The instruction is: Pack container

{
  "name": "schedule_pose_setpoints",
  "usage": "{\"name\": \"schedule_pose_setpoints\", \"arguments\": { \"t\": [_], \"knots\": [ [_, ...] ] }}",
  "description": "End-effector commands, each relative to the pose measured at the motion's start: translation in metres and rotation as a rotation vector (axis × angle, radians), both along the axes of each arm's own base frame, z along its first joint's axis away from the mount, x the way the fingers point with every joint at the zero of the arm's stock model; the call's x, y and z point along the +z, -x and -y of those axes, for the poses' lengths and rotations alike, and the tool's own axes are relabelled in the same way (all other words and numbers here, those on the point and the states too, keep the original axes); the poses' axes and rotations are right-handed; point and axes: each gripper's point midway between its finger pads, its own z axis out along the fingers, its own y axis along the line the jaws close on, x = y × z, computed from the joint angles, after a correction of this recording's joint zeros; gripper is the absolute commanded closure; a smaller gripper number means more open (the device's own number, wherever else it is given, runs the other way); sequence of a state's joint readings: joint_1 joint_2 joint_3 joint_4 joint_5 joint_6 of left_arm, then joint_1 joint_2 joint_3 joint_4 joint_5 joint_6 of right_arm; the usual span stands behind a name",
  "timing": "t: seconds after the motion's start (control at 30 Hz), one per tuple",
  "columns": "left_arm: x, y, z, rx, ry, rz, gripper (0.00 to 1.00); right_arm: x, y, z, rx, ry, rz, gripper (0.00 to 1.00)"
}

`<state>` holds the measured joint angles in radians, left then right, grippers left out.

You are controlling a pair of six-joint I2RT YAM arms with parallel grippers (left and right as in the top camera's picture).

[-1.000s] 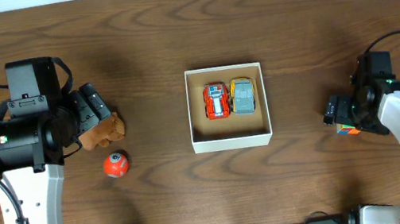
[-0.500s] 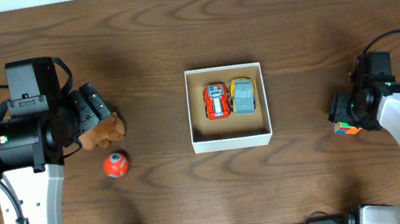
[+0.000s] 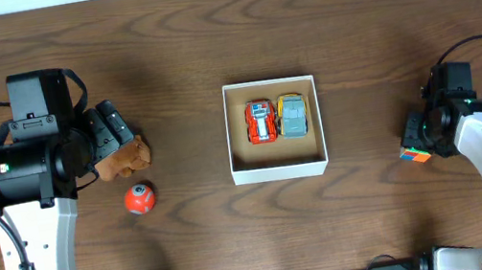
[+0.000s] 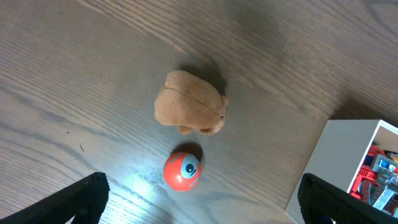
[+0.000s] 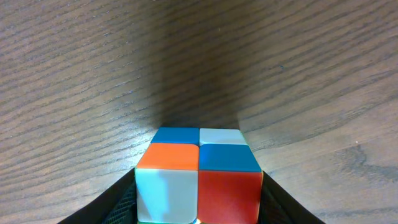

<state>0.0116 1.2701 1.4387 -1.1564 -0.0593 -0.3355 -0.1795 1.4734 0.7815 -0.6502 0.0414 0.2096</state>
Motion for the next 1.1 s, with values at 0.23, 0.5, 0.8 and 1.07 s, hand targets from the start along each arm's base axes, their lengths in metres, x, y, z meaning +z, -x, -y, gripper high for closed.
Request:
{"name": "schedule_pose_setpoints", "arguments": {
  "t": [0.23, 0.5, 0.8, 1.07],
  "knots": [
    [0.001, 0.000, -0.002, -0.004, -0.010, -0.005, 0.02, -0.003, 0.001, 0.002, -0.020, -0.001, -0.004, 0.63],
    [-0.001, 0.002, -0.002, -0.005, -0.010, -0.014, 0.02, -0.003, 0.001, 0.002, -0.020, -0.001, -0.003, 0.62],
    [-0.050, 0.020, 0.000, -0.010, 0.005, -0.209, 0.01, -0.003, 0.001, 0.002, -0.020, -0.001, -0.002, 0.62],
    [-0.108, 0.052, 0.006, 0.036, 0.054, -0.415, 0.02, -0.003, 0.000, 0.002, -0.020, -0.001, 0.000, 0.57]
  ]
}}
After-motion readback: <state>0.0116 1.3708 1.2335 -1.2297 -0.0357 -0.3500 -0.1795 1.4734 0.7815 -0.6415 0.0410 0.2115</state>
